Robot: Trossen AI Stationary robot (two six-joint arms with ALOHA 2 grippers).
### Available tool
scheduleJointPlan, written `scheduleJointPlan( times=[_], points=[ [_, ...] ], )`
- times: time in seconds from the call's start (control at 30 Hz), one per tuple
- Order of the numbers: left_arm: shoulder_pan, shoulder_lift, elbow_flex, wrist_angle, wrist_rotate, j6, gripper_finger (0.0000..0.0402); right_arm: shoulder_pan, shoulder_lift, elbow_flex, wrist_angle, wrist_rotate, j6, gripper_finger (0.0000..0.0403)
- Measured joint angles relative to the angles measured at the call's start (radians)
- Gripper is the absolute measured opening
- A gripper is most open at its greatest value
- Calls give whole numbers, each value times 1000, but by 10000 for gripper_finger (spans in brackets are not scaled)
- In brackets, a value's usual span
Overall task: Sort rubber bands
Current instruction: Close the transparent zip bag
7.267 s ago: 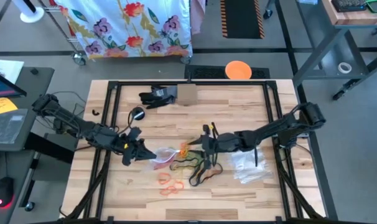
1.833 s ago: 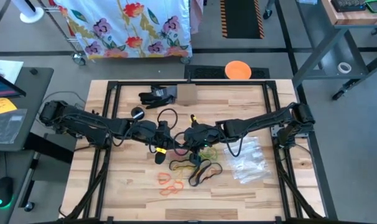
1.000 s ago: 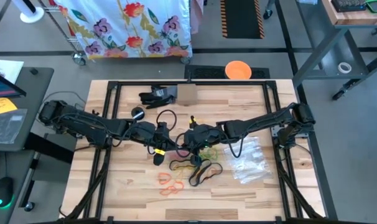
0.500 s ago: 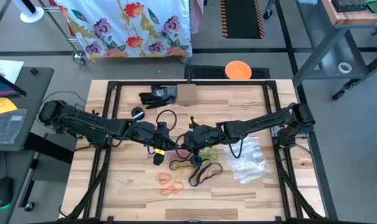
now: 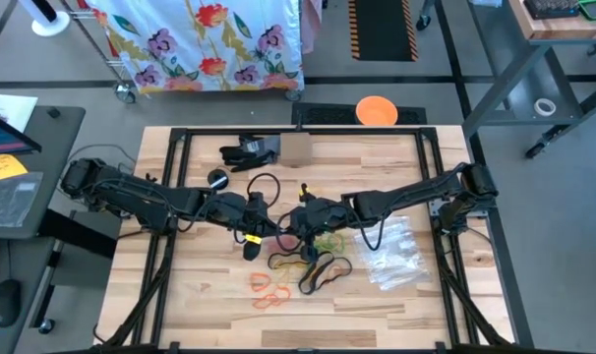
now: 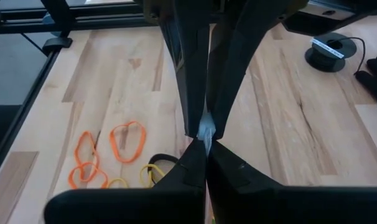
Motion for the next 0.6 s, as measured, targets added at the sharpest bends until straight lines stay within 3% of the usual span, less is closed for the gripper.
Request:
scheduleJointPlan(
  times=[0.6],
  points=[
    [-1, 1, -3, 6, -11, -10, 6, -2, 0, 2, -17, -32, 35, 0]
  ],
)
